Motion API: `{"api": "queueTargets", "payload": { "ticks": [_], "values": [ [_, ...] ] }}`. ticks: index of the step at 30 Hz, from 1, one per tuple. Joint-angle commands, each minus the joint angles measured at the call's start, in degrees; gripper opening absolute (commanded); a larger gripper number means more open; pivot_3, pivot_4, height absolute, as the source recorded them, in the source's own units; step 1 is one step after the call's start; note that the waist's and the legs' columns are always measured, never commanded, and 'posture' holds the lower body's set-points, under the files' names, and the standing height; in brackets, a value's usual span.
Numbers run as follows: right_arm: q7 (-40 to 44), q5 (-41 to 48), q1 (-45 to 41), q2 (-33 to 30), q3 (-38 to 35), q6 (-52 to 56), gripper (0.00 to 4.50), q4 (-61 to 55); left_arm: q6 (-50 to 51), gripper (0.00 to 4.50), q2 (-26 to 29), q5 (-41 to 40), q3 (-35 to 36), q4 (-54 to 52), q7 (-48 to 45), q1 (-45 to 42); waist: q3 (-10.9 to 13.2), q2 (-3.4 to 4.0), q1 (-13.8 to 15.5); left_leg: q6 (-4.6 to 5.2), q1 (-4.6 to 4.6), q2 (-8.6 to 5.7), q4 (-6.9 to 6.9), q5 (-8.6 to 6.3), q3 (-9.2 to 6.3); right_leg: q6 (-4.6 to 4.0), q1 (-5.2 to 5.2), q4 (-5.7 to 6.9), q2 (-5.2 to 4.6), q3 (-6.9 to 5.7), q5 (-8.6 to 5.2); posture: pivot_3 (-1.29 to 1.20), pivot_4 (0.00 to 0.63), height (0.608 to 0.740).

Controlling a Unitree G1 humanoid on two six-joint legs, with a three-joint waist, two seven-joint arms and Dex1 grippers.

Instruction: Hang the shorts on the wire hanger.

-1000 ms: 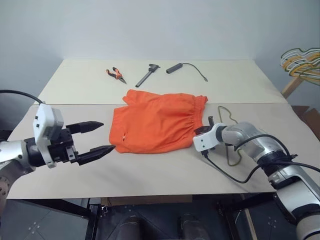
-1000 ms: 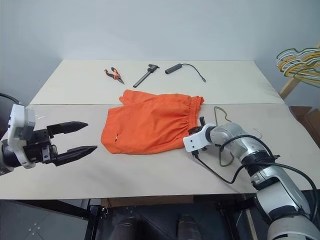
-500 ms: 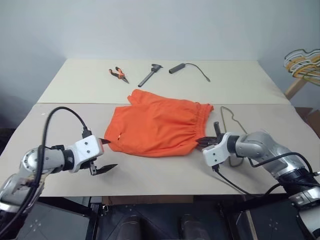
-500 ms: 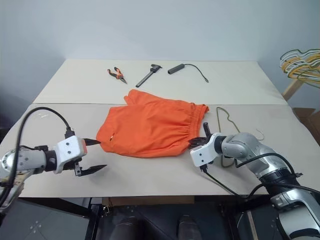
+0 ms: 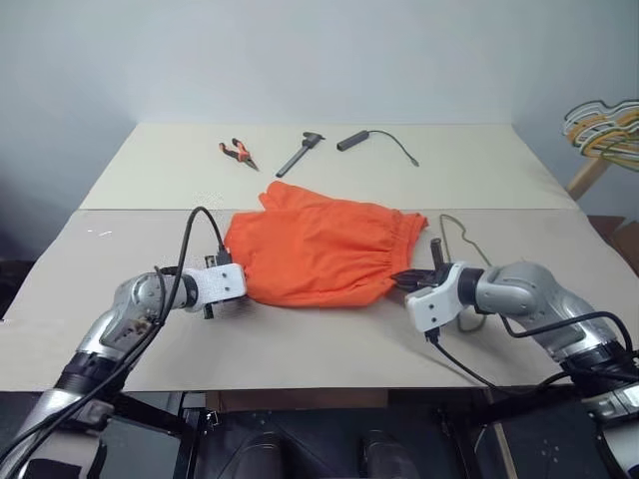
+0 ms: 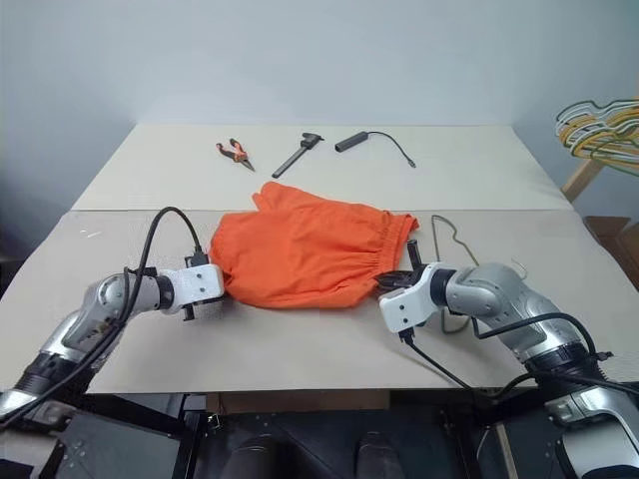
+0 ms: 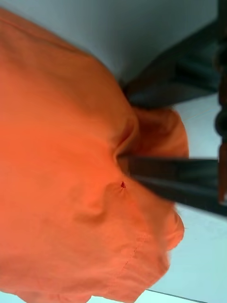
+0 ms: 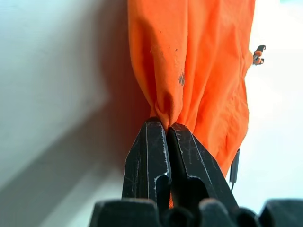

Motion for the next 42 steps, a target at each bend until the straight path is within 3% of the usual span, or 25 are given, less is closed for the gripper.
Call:
{"api": "queueTargets", "payload": {
  "ticks": [1, 3, 6, 9, 12, 15, 17, 20, 22, 24, 28, 31, 33, 37, 39, 42],
  "values": [
    [0.3, 2.3, 0.0, -0.1, -2.5, 0.7, 0.0, -1.8, -1.2, 0.39, 0.0, 2.2, -0.5, 3.9, 0.8, -1.0, 0.0, 0.0, -0.1, 0.0, -0.02, 0.0, 0.0, 0.0, 0.0, 0.0, -0.01, 0.0, 0.0, 0.01, 0.0, -0.06, 0.09, 0.74],
    [0.5, 2.7, 0.1, 0.0, -2.6, 0.6, 0.0, -1.8, -2.0, 0.03, 0.7, 2.0, 0.1, 4.2, 0.1, -1.5, 0.0, -0.01, -0.3, 0.0, -0.03, 0.0, 0.0, 0.0, 0.01, 0.0, -0.04, -0.01, 0.0, 0.01, 0.0, -0.06, 0.091, 0.74],
    [0.6, 3.5, 0.0, 0.0, -2.6, 0.3, 0.0, -1.5, -3.7, 0.03, 2.6, 1.4, 0.8, 4.1, -1.5, -1.6, 0.0, -0.01, -0.6, 0.0, -0.04, 0.0, -0.01, 0.0, 0.02, 0.0, -0.05, -0.01, 0.0, 0.03, 0.0, -0.06, 0.093, 0.74],
    [2.1, 7.9, 0.8, -0.5, -3.3, -0.6, 0.0, -2.2, -6.7, 0.03, 10.5, -3.6, 2.4, -1.3, -12.4, 1.5, 0.0, -0.07, -1.7, 0.01, -0.11, 0.05, -0.02, 0.0, 0.03, 0.0, -0.14, -0.01, 0.03, 0.03, 0.0, -0.05, 0.097, 0.74],
    [6.2, 14.9, 2.0, -3.2, -4.2, -3.4, 0.0, -3.0, -5.6, 0.03, 22.6, -14.1, 7.0, -11.4, -26.4, 9.5, 0.1, -0.14, -2.4, 0.02, -0.17, 0.14, -0.11, -0.02, 0.15, -0.04, -0.31, -0.02, 0.05, 0.19, -0.04, -0.05, 0.102, 0.74],
    [10.8, 21.3, 1.1, -4.7, -4.9, -3.8, 0.0, -2.7, -1.2, 0.03, 27.3, -20.9, 15.1, -19.5, -28.4, 16.9, 0.2, -0.23, -1.7, 0.08, -0.15, 0.12, -0.07, -0.06, 0.25, 0.0, -0.27, -0.02, -0.03, 0.2, -0.08, -0.02, 0.108, 0.74],
    [11.4, 24.0, -1.8, -2.5, -5.4, -0.3, 0.0, -1.1, 1.4, 0.03, 25.0, -21.8, 17.4, -20.7, -24.2, 16.0, 0.3, -0.29, -1.4, 0.12, -0.02, 0.15, -0.04, -0.09, 0.34, 0.02, -0.16, -0.01, -0.05, 0.23, -0.06, -0.01, 0.106, 0.74],
    [10.3, 26.1, -8.5, 3.2, -6.0, 7.2, 0.0, 2.4, 7.1, 0.03, 18.0, -18.9, 16.2, -18.4, -14.5, 7.2, 0.3, -0.29, -0.7, 0.12, 0.08, 0.13, 0.05, -0.07, 0.32, 0.03, -0.08, 0.06, 0.0, 0.24, -0.03, 0.0, 0.101, 0.74],
    [8.3, 24.9, -14.2, 7.3, -6.3, 10.9, 0.0, 6.4, 11.0, 0.03, 12.7, -17.1, 15.2, -14.3, -9.2, -1.3, 0.3, -0.32, -0.3, 0.07, 0.12, 0.12, 0.09, 0.0, 0.28, 0.03, -0.04, 0.12, 0.07, 0.23, 0.03, 0.0, 0.093, 0.74],
    [2.3, 21.1, -24.0, 13.1, -6.3, 14.8, 0.0, 15.1, 14.6, 0.03, 5.5, -13.0, 13.9, -3.2, 0.3, -15.7, 0.2, -0.34, 0.0, -0.01, 0.03, 0.12, 0.11, 0.09, 0.2, -0.01, -0.09, 0.16, 0.13, 0.21, 0.16, 0.0, 0.082, 0.74],
    [-18.1, 12.6, -44.6, 22.9, -6.0, 16.6, 0.0, 39.6, 8.7, 0.03, -5.3, -5.1, 13.1, 29.4, 24.1, -46.0, 0.2, -0.4, -0.2, -0.19, -0.31, 0.03, 0.24, 0.4, 0.05, -0.04, -0.39, 0.31, 0.11, 0.05, 0.4, 0.0, 0.058, 0.74],
    [-35.2, 11.6, -56.3, 27.7, -8.9, 15.7, 0.0, 54.3, -0.2, 0.03, -8.2, -0.6, 12.1, 47.1, 41.0, -60.6, -0.1, -0.4, -0.7, -0.92, -1.13, -0.02, -0.05, 0.88, -0.01, 0.0, -1.22, 0.23, 0.06, 0.02, 0.6, 0.0, 0.041, 0.74],
    [-47.7, 11.5, -61.8, 28.9, -11.2, 10.8, 0.0, 60.1, -5.1, 0.03, -9.4, 0.1, 13.3, 53.6, 51.5, -67.6, -0.1, -0.42, -1.2, -1.0, -1.16, -0.05, -0.3, 0.83, 0.01, 0.05, -1.35, 0.19, -0.04, -0.12, 0.55, 0.0, 0.041, 0.74],
    [-66.2, 8.2, -65.6, 27.1, -12.7, -3.9, 0.0, 63.2, -20.2, 0.03, -9.5, 2.9, 13.0, 57.0, 65.0, -72.6, -0.1, -0.43, -1.6, -1.03, -2.22, -0.17, -0.58, 0.82, 0.24, 0.06, -2.62, 0.1, -0.3, -0.24, 0.55, -0.01, 0.037, 0.74],
    [-69.5, 5.5, -64.9, 25.6, -11.3, -7.1, 0.0, 64.2, -25.5, 0.03, -9.4, 3.5, 12.6, 57.1, 65.0, -71.8, -0.1, -0.43, -1.7, -1.03, -2.4, -0.23, -0.73, 0.82, 0.46, 0.06, -3.01, 0.11, -0.43, -0.33, 0.55, 0.0, 0.041, 0.74],
    [-68.0, 3.3, -61.1, 23.5, -9.9, -10.2, 0.0, 65.5, -31.8, 0.03, -9.9, 1.4, 13.5, 55.9, 59.1, -67.0, -0.1, -0.42, -1.8, -1.03, -2.38, -0.26, -0.84, 0.82, 0.63, 0.06, -3.01, -0.02, -0.49, -0.46, 0.55, -0.01, 0.052, 0.74]
  ]
}}
